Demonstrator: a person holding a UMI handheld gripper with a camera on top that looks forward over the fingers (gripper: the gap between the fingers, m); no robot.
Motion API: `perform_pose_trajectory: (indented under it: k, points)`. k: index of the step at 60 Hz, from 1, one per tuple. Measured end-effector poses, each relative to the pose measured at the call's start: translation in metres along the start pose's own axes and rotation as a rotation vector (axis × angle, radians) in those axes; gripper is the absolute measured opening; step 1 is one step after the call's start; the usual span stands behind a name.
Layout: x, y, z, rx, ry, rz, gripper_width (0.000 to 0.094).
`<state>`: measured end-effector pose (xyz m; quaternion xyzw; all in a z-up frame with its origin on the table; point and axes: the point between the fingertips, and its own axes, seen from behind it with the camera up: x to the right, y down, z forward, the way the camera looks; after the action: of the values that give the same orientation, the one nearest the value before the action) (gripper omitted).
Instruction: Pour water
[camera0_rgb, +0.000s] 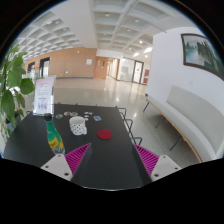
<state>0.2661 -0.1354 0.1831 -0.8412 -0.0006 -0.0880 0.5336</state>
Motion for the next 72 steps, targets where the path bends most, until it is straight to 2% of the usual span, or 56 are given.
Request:
perform_pose_trajectory:
  k: [6, 18, 23, 33, 45, 57, 65, 72]
  points:
    - [0.001, 0.007, -0.002, 0.003, 0.011, -0.003, 0.0850]
    - [-0.022, 0.047, -0.027, -0.054, -0.010, -0.013, 0.0847]
    - [-0.041, 0.052, -0.038, -0.034, -0.012, -0.033, 0.0848]
    - [-0.111, 0.063, -0.037, -0.020, -0.090, 0.085, 0.0849]
    - [-0.188, 0.051, 0.015, 0.035, -0.133, 0.089, 0.0849]
    - [-0.227, 0.042, 0.084, 0.063, -0.132, 0.094, 0.0846]
    - [-0.235, 0.036, 0.112, 0.078, -0.098, 0.089, 0.0801]
    - [-0.242, 0.032, 0.130, 0.104, -0.104, 0.081, 0.0706]
